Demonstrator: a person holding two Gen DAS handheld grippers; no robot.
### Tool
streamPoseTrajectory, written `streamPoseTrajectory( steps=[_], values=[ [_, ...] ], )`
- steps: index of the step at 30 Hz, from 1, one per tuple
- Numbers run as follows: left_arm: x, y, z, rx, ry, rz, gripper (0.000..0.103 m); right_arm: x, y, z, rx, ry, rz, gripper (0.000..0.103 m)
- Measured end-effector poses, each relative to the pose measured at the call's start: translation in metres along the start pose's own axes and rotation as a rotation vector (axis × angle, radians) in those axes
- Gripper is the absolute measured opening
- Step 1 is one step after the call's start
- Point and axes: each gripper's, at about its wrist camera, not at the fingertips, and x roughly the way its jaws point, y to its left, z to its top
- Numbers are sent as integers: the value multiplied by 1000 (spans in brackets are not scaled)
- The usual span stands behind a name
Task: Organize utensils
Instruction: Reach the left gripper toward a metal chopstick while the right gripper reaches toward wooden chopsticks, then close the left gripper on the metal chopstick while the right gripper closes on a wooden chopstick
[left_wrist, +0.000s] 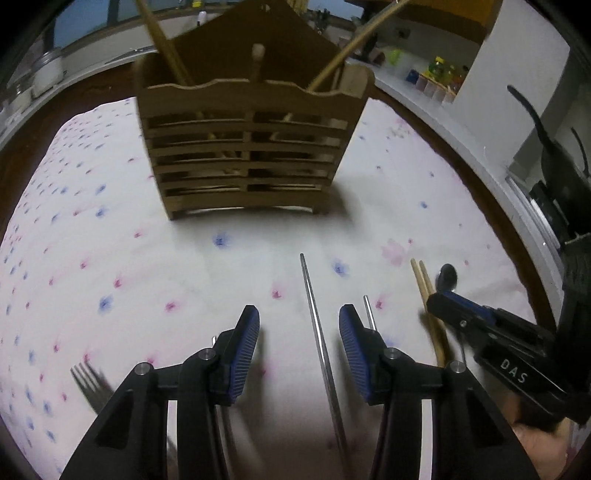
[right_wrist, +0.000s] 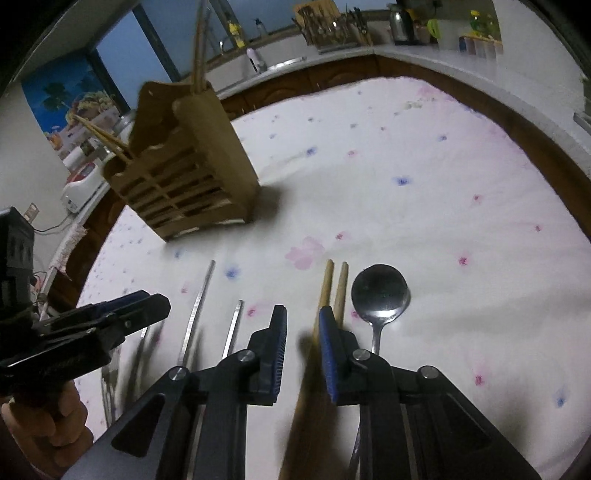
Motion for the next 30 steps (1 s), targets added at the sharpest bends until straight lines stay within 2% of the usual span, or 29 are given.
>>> streamPoseTrajectory(
  steps=[4, 9, 13, 17, 20, 25, 30],
  values=[
    [17, -5, 6, 21, 22, 8, 44, 9, -3, 3, 0, 22, -7, 13],
    [39, -10, 12, 48, 62, 18, 37, 13, -4, 9, -11, 34, -10, 11],
    [48, -18, 12, 88, 51, 44, 36, 16, -5, 10, -17, 38, 0, 11],
    [55, -24, 12, 131, 54, 87, 27, 18, -2, 11, -33, 39, -15, 11],
    [57, -27, 11, 146, 54, 99, 24, 19, 7, 9, -81, 34, -62, 11],
    [59, -30, 13, 145, 57, 99, 8, 20, 11, 9, -98, 27, -89, 9],
    [51, -23, 11, 106, 58, 69, 4, 10, 8, 9, -40, 11, -34, 6]
  ],
)
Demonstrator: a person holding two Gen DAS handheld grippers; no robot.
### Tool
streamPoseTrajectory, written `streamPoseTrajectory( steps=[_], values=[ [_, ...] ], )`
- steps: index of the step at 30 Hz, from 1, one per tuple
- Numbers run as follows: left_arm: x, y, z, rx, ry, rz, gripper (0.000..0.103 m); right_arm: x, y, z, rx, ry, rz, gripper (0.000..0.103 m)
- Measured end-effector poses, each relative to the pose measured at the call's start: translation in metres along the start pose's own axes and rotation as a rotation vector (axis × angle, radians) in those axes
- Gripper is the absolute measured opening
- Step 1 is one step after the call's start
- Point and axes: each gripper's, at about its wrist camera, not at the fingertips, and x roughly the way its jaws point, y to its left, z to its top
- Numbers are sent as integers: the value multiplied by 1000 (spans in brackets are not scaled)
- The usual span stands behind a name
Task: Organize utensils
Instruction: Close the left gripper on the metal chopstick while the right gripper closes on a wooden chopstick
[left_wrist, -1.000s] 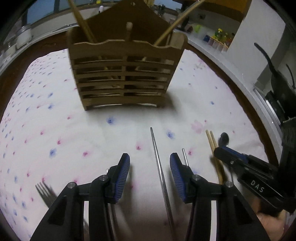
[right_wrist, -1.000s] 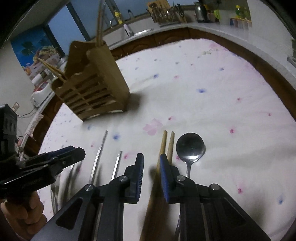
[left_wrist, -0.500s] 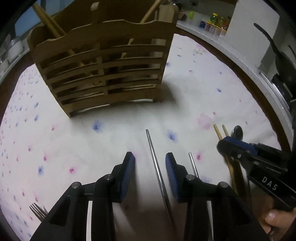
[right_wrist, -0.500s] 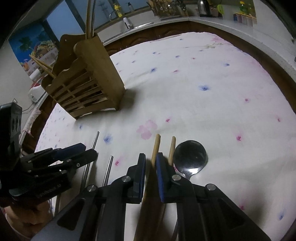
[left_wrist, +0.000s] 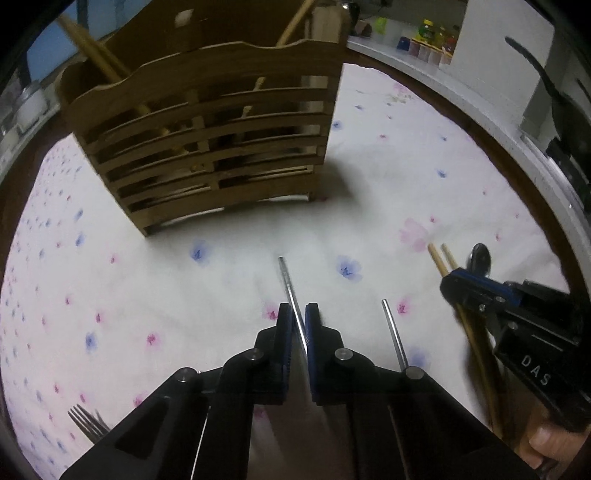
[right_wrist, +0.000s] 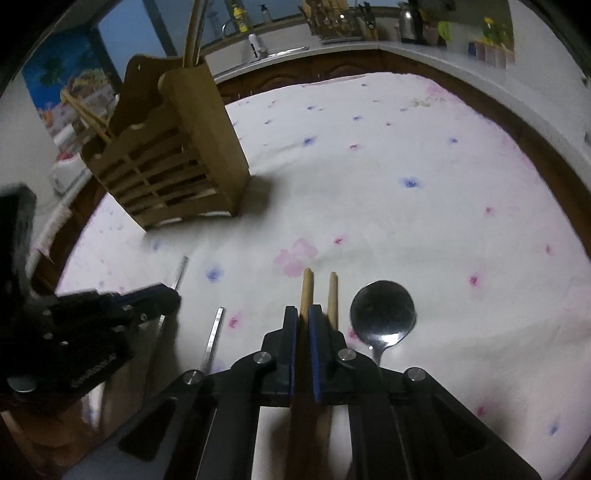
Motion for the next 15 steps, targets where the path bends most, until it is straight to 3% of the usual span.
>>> streamPoseTrajectory(
  steps=[15],
  values=[
    [-95, 39, -31, -123, -181, -140, 2, -73, 23, -4, -26, -141, 88, 6]
  ],
)
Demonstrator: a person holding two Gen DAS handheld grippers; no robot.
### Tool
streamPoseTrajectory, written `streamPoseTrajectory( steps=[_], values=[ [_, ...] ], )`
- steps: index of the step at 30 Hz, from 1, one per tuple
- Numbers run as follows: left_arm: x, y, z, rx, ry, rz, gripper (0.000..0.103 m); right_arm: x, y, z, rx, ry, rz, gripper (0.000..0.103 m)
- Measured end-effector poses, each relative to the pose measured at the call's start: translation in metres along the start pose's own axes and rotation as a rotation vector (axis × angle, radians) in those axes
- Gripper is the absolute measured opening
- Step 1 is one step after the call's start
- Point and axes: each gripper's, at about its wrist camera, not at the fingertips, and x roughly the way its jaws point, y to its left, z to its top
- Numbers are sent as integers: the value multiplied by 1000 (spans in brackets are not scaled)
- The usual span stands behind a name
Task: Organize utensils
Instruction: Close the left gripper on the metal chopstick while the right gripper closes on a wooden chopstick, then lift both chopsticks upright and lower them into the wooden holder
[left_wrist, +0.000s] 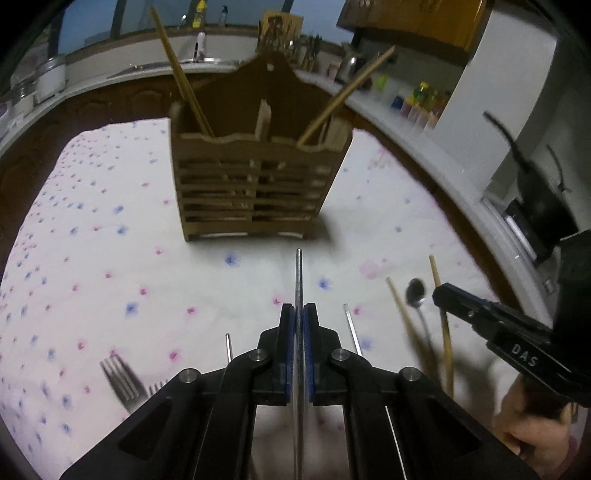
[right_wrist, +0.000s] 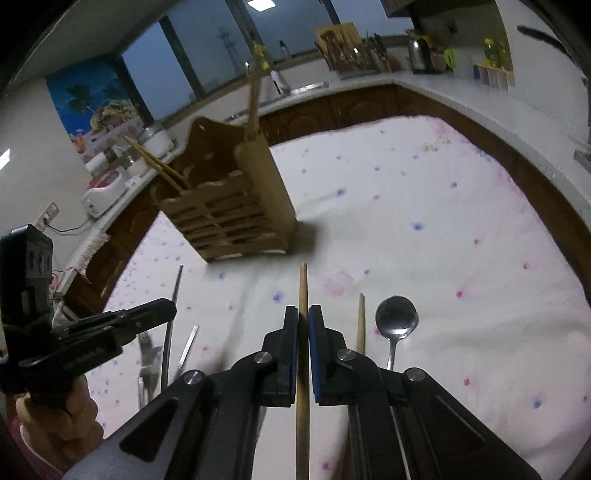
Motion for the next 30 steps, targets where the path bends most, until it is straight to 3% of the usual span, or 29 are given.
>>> streamPoseTrajectory(
  steps=[15, 30],
  values=[
    [-125, 15, -41, -26, -173, -65, 2, -74, 33, 2, -62, -166, 52, 6],
    [-185, 24, -60, -45, -323, -79, 1, -101, 50, 9, -98, -264, 55, 6]
  ],
)
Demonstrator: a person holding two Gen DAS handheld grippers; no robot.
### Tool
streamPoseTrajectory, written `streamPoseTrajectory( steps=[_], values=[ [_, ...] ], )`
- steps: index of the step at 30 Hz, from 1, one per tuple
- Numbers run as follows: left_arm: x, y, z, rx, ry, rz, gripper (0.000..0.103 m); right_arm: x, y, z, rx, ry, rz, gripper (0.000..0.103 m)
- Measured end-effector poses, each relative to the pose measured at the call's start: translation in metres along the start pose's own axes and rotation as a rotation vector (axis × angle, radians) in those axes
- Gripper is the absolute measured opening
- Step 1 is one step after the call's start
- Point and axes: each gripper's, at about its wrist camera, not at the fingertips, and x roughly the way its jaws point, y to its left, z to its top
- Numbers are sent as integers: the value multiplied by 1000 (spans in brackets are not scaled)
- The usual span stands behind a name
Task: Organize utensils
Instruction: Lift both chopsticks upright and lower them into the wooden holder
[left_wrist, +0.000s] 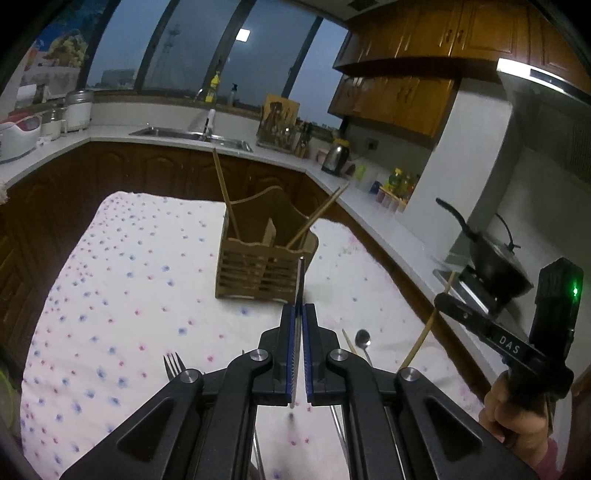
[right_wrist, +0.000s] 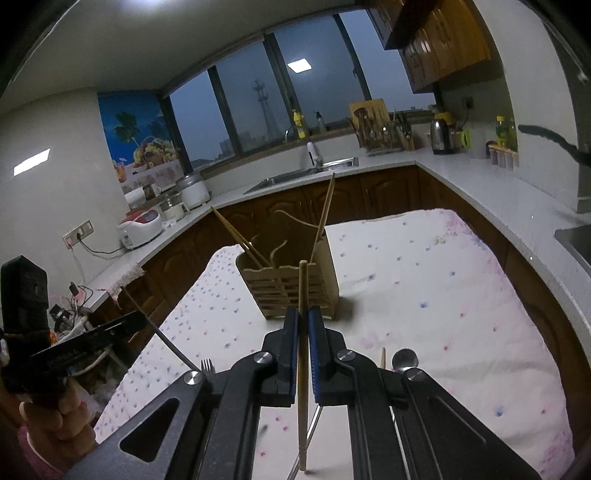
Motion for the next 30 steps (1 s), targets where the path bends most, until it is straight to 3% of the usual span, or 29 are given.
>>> streamPoseTrajectory(
  steps=[17, 30],
  values=[
    [-9, 15, 15, -15, -64, 4, 1, 1, 9, 18, -12, -46, 9, 6],
    [1, 31, 48, -27, -117, 18, 1, 19, 13, 58, -21, -101, 34, 6]
  ],
)
